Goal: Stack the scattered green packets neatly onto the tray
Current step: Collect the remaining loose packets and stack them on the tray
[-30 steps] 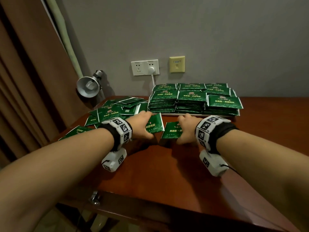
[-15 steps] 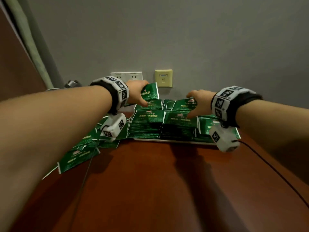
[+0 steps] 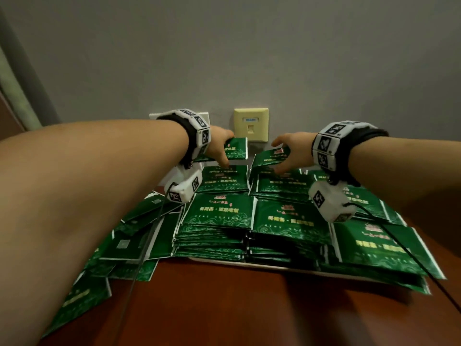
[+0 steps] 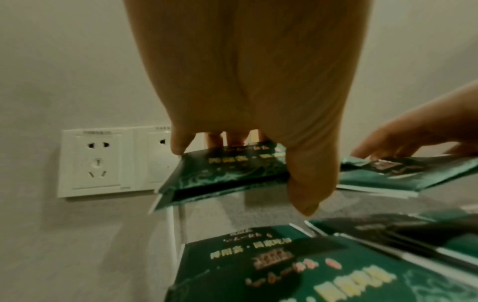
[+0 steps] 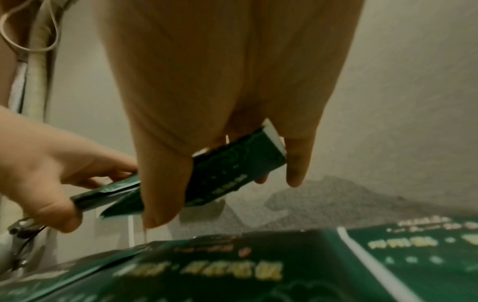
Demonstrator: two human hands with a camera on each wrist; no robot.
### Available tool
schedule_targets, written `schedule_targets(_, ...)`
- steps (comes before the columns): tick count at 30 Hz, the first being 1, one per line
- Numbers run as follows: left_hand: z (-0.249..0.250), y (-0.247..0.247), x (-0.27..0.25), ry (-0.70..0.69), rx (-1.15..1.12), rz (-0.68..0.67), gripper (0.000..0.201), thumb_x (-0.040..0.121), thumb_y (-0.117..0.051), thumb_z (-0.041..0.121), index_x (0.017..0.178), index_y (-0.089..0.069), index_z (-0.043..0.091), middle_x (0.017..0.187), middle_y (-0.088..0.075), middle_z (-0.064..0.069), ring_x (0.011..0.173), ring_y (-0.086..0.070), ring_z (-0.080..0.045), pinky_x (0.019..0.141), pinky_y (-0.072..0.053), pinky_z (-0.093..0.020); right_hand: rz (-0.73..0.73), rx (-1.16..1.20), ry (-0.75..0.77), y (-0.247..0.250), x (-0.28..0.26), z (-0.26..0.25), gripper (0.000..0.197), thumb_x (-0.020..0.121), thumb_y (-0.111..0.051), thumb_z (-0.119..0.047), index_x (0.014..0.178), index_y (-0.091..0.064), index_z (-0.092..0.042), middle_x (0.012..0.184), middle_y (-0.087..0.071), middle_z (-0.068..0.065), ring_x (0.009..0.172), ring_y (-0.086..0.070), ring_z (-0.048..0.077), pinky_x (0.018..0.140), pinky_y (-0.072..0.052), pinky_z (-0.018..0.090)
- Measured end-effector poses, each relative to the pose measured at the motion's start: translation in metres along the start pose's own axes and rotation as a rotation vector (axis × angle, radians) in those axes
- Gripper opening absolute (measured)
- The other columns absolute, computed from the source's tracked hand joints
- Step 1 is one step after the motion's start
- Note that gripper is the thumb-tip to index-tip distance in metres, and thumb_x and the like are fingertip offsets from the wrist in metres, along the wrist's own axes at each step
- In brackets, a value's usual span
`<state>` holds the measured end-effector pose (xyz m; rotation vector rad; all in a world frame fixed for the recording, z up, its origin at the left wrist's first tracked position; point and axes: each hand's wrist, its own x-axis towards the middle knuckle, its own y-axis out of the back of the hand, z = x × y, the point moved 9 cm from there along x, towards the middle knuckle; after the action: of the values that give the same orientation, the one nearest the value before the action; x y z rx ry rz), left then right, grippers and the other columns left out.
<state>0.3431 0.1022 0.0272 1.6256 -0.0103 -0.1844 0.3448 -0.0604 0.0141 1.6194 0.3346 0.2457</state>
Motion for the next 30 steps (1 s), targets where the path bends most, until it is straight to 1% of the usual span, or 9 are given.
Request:
schedule_targets(6,0.021,-0.027,0.020,-0.029,0.050,-0.108,0.086,0.082,-0.074,0.021,0.152,-0.024,0.017,0.148,-0.041,-0.007,0.129,-0.046,-0.026,0.102,-0.043,-0.035,-0.065,-0.012,-0.016,-0.024,0.016,0.005,0.091,0.079,-0.073,-0.047,0.150,-0.024,-0.018,0.148,-0.043,0.005,0.129,-0.047,0.026,0.106,-0.039,0.035)
schedule_targets(9,0.027,-0.032,0.014,-0.047,0.098,-0.113,0.082,0.085,-0.070,0.021,0.152,-0.024,0.021,0.149,-0.040,-0.005,0.129,-0.047,-0.024,0.102,-0.044,-0.034,-0.074,-0.005,-0.027,-0.020,0.006,0.003,0.094,0.079,-0.073,-0.049,0.151,-0.022,-0.017,0.149,-0.041,0.005,0.130,-0.046,0.026,0.107,-0.039,0.037)
schedule_targets(12,0.024,-0.022,-0.008,-0.024,0.127,-0.076,0.078,0.087,-0.067,0.018,0.152,-0.024,0.023,0.149,-0.040,-0.004,0.127,-0.049,-0.023,0.099,-0.046,-0.033,-0.011,-0.016,-0.014,-0.006,-0.011,-0.006,0.087,0.082,-0.069,-0.048,0.150,-0.026,-0.016,0.147,-0.044,0.005,0.129,-0.047,0.026,0.107,-0.039,0.036)
schedule_targets(16,0.009,-0.009,-0.056,0.019,0.115,-0.003,0.073,0.088,-0.064,0.011,0.151,-0.029,0.018,0.148,-0.042,-0.007,0.130,-0.046,-0.025,0.101,-0.042,-0.033,0.000,0.007,0.047,0.003,-0.047,-0.036,0.080,0.085,-0.068,-0.046,0.149,-0.030,-0.016,0.143,-0.048,0.004,0.126,-0.049,0.024,0.102,-0.039,0.032)
schedule_targets(19,-0.016,-0.015,-0.104,0.064,0.138,0.016,0.067,0.087,-0.066,0.020,0.147,-0.036,0.019,0.144,-0.047,-0.008,0.128,-0.048,-0.028,0.102,-0.041,-0.035,-0.012,0.004,0.137,0.001,-0.077,-0.075,0.079,0.084,-0.068,-0.047,0.148,-0.032,-0.017,0.141,-0.050,0.003,0.124,-0.051,0.025,0.100,-0.041,0.033)
schedule_targets(21,-0.034,-0.029,-0.137,0.107,0.181,0.001,0.061,0.089,-0.064,0.030,0.144,-0.039,0.022,0.140,-0.051,-0.007,0.124,-0.051,-0.029,0.101,-0.042,-0.035,-0.019,0.008,0.204,-0.002,-0.097,-0.106,0.077,0.084,-0.068,-0.047,0.147,-0.034,-0.019,0.138,-0.053,0.004,0.121,-0.053,0.025,0.101,-0.044,0.035)
schedule_targets(24,-0.066,-0.053,-0.190,0.190,0.230,-0.011,0.056,0.087,-0.058,0.018,0.141,-0.042,0.021,0.134,-0.054,-0.011,0.122,-0.050,-0.032,0.097,-0.044,-0.037,-0.016,0.011,0.307,-0.012,-0.127,-0.157,0.072,0.084,-0.068,-0.045,0.145,-0.038,-0.019,0.135,-0.054,0.004,0.120,-0.054,0.025,0.100,-0.045,0.035)
schedule_targets(27,-0.100,-0.075,-0.245,0.279,0.217,-0.001,0.054,0.085,-0.056,0.020,0.137,-0.044,0.025,0.129,-0.054,-0.010,0.119,-0.047,-0.032,0.095,-0.047,-0.044,-0.019,0.035,0.393,-0.031,-0.152,-0.205,0.066,0.085,-0.068,-0.042,0.141,-0.044,-0.017,0.133,-0.056,0.004,0.119,-0.055,0.025,0.098,-0.045,0.033)
schedule_targets(30,-0.127,-0.106,-0.292,0.362,0.196,-0.010,0.050,0.083,-0.056,0.021,0.132,-0.046,0.021,0.125,-0.051,-0.012,0.115,-0.049,-0.034,0.092,-0.048,-0.046,-0.080,0.020,0.432,-0.065,-0.168,-0.243,0.066,0.084,-0.067,-0.044,0.139,-0.047,-0.016,0.132,-0.057,0.007,0.118,-0.055,0.026,0.097,-0.046,0.033)
